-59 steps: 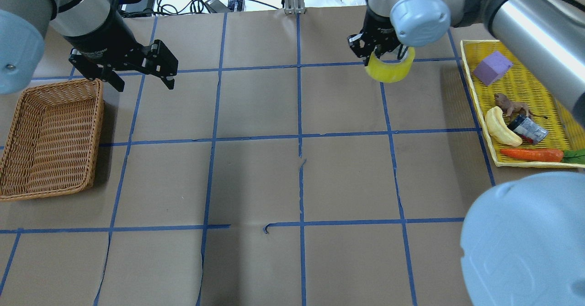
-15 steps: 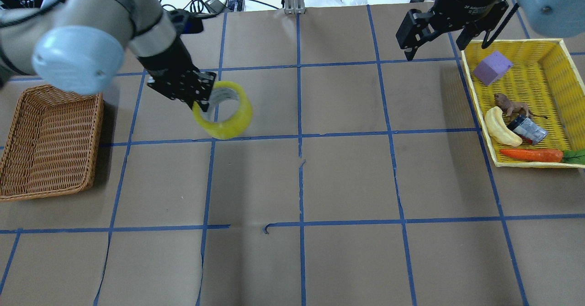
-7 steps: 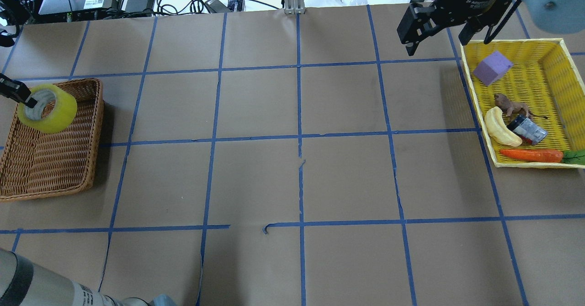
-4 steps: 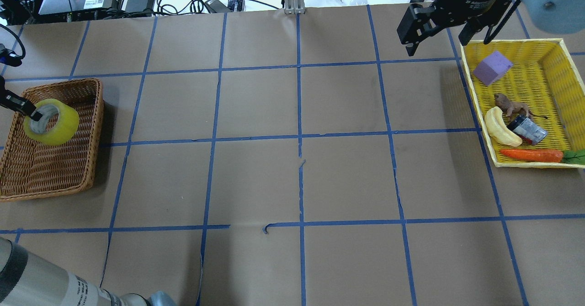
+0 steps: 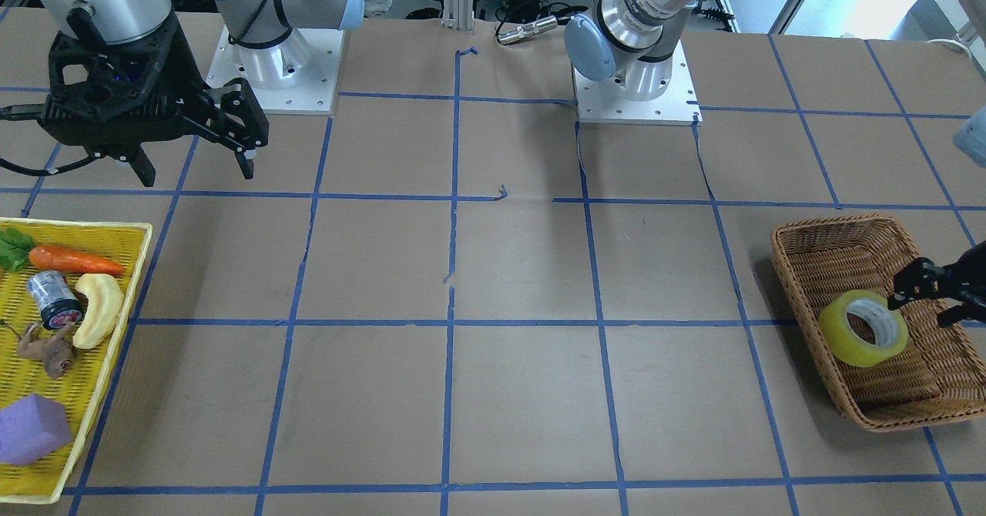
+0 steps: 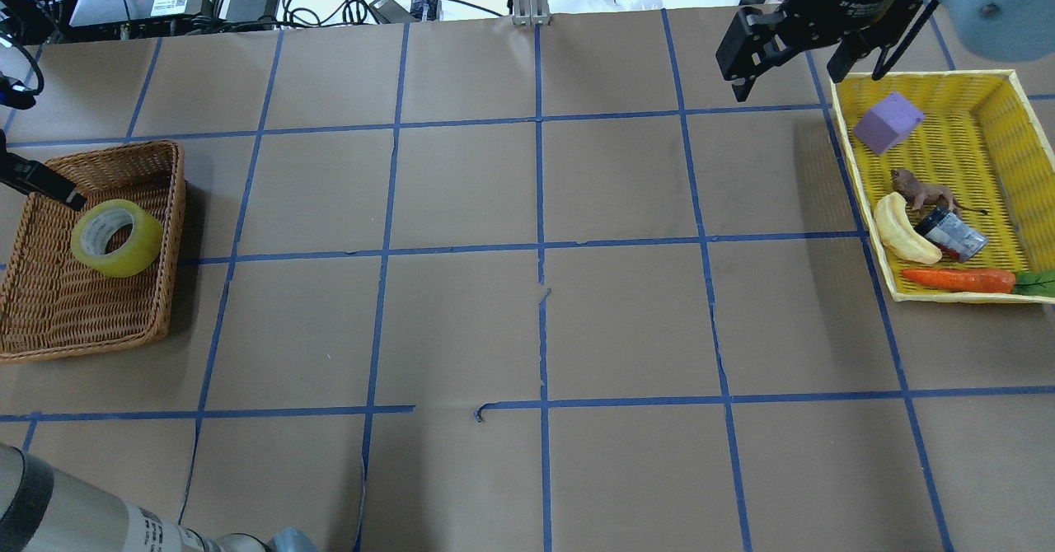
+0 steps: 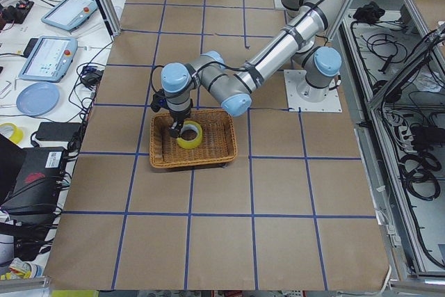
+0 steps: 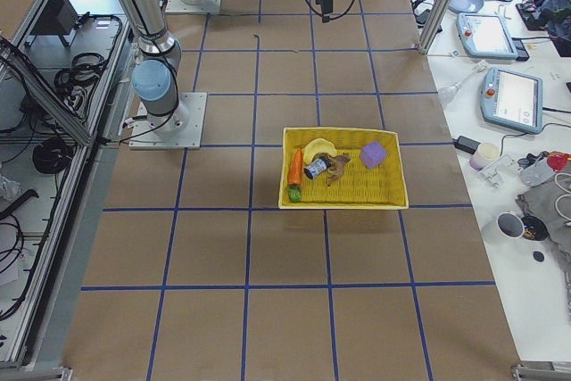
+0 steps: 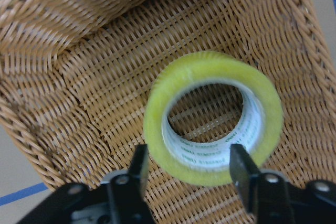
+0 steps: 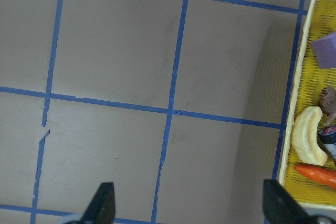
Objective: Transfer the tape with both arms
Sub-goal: 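Open the left gripper and lift it out of the basket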
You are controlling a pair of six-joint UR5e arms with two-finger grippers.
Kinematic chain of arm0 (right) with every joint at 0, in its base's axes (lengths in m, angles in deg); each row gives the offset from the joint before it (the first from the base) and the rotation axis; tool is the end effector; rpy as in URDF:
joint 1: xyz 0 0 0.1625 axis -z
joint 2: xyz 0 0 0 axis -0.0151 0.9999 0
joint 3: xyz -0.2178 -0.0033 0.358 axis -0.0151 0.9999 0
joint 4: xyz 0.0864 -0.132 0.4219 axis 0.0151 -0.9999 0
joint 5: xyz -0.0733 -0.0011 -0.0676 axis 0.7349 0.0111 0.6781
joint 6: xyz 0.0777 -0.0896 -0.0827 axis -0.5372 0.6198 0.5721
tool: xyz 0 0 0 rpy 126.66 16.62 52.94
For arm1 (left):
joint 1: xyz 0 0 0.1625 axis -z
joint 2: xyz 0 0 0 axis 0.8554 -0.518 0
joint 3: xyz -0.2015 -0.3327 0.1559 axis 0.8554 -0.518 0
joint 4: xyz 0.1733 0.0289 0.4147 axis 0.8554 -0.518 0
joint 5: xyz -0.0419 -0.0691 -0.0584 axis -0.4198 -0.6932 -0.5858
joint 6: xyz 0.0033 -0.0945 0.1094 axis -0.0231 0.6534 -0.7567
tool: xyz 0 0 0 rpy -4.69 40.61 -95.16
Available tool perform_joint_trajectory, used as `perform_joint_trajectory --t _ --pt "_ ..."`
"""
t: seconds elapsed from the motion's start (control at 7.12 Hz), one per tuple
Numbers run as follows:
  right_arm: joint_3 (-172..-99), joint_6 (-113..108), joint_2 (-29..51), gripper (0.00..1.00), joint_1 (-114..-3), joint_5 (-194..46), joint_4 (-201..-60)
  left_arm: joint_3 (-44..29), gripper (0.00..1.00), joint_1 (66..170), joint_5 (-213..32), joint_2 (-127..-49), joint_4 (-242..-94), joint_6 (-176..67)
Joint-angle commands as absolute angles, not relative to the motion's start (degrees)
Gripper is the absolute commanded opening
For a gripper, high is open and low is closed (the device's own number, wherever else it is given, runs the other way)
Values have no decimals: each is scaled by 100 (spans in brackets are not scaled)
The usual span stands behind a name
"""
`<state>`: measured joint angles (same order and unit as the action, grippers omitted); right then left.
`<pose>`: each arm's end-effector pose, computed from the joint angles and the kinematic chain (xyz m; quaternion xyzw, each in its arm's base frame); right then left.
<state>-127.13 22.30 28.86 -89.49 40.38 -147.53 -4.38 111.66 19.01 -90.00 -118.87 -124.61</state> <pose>0.1330 -0.5624 0.4718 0.0761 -0.9954 0.0562 0.0170 0.2925 -0.6150 0.2658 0.1600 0.9867 -0.0282 0.0045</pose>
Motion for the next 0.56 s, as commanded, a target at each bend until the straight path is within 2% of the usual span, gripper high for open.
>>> perform_joint_trajectory --t 0.0,0.42 --pt "-12719 2226 2886 100 -8949 4038 -14753 -342 100 11948 1967 -8200 -12621 -11363" --pt "-12728 2226 2886 100 -8949 4038 -14753 -376 100 13432 1870 -7284 -13917 -8929"
